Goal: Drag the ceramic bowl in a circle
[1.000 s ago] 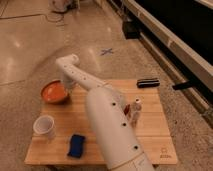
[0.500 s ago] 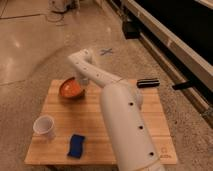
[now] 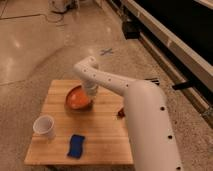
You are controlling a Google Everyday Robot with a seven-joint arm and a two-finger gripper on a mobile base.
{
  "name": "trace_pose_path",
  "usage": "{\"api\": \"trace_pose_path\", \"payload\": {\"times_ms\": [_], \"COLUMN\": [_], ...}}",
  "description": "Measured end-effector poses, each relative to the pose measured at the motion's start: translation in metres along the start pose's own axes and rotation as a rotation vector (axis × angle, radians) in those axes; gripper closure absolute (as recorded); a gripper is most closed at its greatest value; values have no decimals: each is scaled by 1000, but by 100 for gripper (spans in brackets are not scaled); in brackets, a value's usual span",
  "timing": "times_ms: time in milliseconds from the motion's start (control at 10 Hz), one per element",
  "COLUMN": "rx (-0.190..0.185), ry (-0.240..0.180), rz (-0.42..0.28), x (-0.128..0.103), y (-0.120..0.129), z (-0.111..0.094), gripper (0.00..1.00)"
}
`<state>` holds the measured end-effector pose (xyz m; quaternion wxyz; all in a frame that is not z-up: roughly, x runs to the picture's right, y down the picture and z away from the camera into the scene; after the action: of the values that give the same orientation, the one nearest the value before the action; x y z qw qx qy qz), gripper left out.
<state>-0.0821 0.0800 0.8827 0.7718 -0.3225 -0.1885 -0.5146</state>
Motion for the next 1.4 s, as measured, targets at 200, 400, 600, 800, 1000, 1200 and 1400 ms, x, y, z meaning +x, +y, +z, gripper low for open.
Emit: {"api": "trace_pose_path", "payload": {"times_ms": [200,400,600,800,1000,1200,1400], "rx": [3,19,48,66,93,120,126], "ry": [-30,-61,-85,-96,-85,-61,-32], "rz": [-35,-89,-159,-216,-269,-301,-309], "x": [-30,-60,-78,-81,-67,-44,-18], "y": [0,-14,-44,-72,-108,-140,-157], "z": [1,1,7,15,21,18,8], "gripper": [100,100,100,100,100,100,100]}}
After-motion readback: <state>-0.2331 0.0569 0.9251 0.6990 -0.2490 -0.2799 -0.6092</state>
